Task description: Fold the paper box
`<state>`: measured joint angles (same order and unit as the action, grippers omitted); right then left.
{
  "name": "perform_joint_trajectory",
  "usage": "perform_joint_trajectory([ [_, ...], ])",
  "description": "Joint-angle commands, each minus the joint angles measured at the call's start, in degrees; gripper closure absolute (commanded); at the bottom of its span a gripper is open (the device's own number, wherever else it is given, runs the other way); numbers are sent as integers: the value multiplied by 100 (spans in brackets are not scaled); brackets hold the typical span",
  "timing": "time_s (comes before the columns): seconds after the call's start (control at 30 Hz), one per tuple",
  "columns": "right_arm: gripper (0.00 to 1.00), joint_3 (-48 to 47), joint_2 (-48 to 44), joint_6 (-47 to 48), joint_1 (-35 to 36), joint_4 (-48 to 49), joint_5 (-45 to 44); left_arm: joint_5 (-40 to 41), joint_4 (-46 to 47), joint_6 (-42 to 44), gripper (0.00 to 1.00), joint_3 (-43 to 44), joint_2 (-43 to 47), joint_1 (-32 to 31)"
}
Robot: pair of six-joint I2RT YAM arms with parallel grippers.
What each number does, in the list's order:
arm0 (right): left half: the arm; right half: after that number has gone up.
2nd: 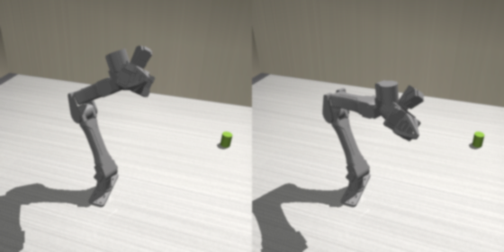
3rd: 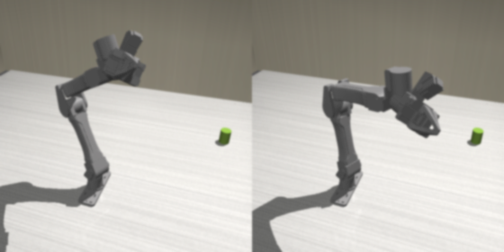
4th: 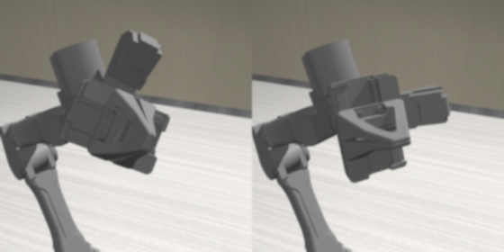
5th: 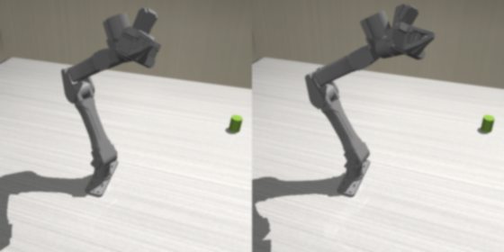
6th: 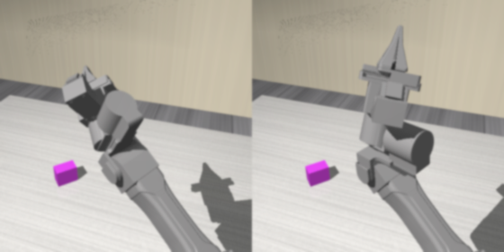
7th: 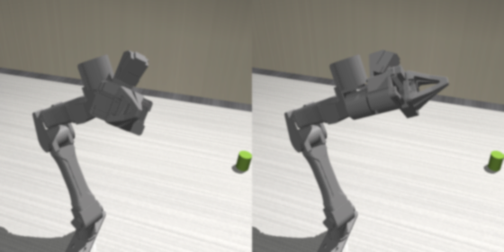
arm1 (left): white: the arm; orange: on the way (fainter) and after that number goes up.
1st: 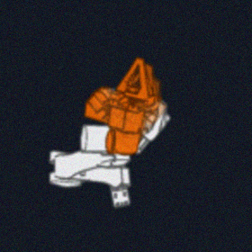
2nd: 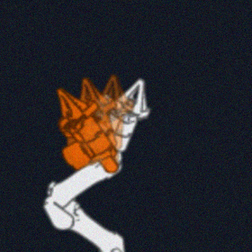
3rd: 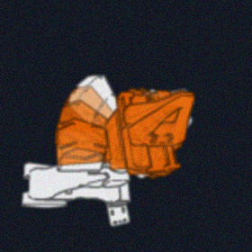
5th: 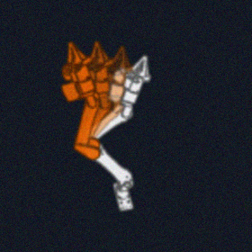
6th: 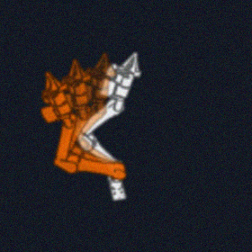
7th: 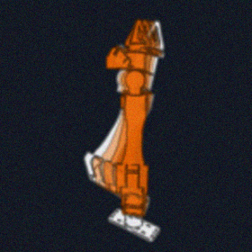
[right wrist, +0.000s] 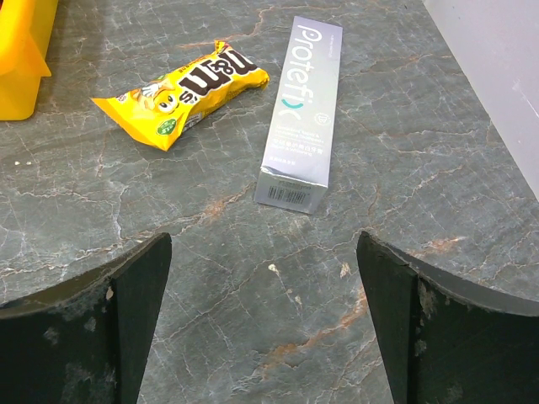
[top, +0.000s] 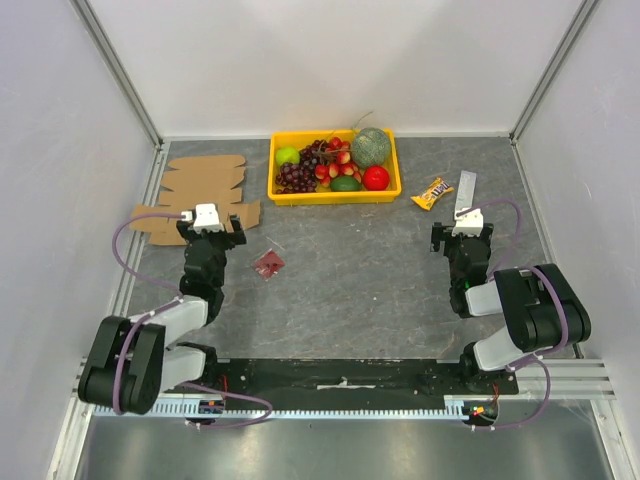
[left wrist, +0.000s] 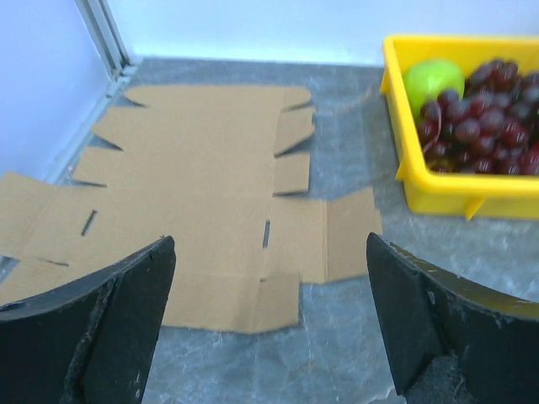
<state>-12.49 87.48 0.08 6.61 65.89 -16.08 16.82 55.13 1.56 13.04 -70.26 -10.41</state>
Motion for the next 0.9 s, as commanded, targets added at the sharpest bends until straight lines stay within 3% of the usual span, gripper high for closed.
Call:
perform_joint_trajectory([
  [0.0, 2, -131, -3, 1, -20, 232, 34, 392, -777, -385, 0, 226, 495, -31],
  [0.67, 2, -69, -160, 1, 94, 259, -228, 471, -2603, -1026, 0, 419, 2349, -189],
  [0.73, 2, -340, -520, 19, 252, -623, -718, 882, -2832, -1114, 0, 436, 2542, -250],
  [0.8, 2, -1164, -1003, -602, 385, -2650, -1264, 1208, -3182, -1315, 0, 524, 2710, -259],
  [0.87, 2, -2200, -1014, -1131, 385, -4638, -1206, 1280, -3560, -1386, 0, 682, 2877, -259],
])
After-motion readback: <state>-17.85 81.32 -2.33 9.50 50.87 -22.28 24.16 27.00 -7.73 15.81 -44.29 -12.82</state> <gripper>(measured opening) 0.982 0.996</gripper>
